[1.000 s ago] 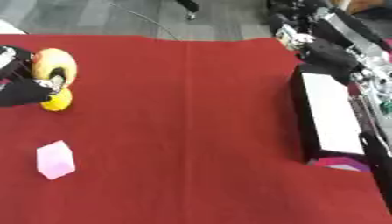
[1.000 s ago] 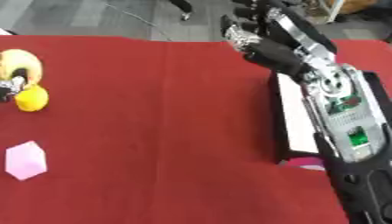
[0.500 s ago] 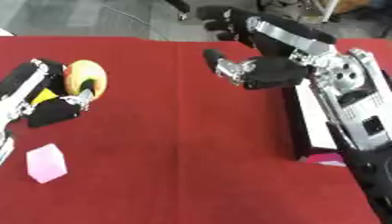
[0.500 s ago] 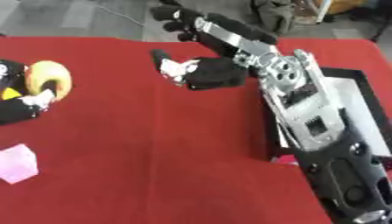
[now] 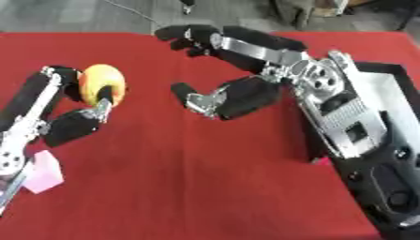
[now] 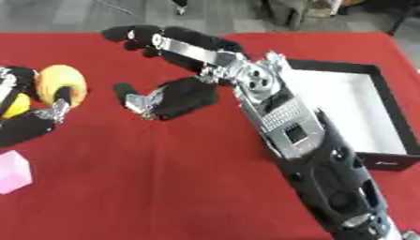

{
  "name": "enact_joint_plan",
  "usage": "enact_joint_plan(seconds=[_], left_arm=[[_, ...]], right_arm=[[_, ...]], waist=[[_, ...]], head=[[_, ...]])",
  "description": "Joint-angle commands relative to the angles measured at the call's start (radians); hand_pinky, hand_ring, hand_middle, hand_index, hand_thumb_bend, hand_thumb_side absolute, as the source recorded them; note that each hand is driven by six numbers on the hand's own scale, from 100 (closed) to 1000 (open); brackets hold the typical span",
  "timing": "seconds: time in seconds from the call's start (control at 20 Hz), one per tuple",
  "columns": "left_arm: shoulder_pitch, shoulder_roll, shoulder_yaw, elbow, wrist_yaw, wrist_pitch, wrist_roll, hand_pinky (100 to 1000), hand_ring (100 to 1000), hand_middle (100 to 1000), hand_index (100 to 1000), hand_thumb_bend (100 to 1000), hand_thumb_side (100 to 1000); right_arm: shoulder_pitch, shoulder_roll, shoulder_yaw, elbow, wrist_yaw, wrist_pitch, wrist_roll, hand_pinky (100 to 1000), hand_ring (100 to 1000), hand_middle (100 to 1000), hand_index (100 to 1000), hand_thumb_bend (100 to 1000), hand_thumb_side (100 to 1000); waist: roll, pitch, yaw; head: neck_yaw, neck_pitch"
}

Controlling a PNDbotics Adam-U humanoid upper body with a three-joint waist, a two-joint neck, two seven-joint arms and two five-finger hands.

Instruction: Pick up the objects with one hand, pass them to the other hand, and then place them into the box on the other side of the table.

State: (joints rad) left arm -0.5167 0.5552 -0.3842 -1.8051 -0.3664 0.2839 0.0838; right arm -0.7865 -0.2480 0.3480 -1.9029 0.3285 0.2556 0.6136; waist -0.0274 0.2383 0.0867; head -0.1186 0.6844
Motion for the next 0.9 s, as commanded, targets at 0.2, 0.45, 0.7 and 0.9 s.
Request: enact_joint_plan(seconds=[0.2, 0.45, 0.7, 0.9], left_arm=[[-0.005, -0.006, -0.017, -0.027, -0.033, -0.067, 0.014, 601, 492, 420, 506, 100, 469], [-0.006, -0.011, -0.033, -0.034, -0.061, -0.110, 0.003, 606, 494, 423, 507, 100, 469], [-0.006, -0.012, -0.042, -0.039, -0.066, -0.138, 0.001, 609, 495, 424, 506, 100, 467], [-0.008, -0.010, -0.049, -0.047, -0.076, -0.168, 0.008, 614, 497, 426, 508, 100, 460]], right_arm=[[-0.040, 0.031, 0.023, 0.019, 0.037, -0.008, 0.033, 984, 1000, 1000, 1000, 100, 297], [-0.062, 0.058, 0.040, 0.049, 0.071, -0.003, 0.048, 984, 1000, 1000, 1000, 100, 281], [-0.071, 0.073, 0.048, 0.080, 0.090, -0.003, 0.048, 983, 1000, 1000, 1000, 100, 267], [-0.074, 0.077, 0.052, 0.098, 0.104, -0.004, 0.051, 981, 1000, 1000, 1000, 100, 265]], waist=[[0.002, -0.022, -0.003], [0.000, -0.023, -0.003], [-0.001, -0.022, -0.002], [-0.002, -0.021, -0.001]], head=[[-0.006, 0.005], [-0.008, 0.005], [-0.010, 0.009], [-0.013, 0.013]])
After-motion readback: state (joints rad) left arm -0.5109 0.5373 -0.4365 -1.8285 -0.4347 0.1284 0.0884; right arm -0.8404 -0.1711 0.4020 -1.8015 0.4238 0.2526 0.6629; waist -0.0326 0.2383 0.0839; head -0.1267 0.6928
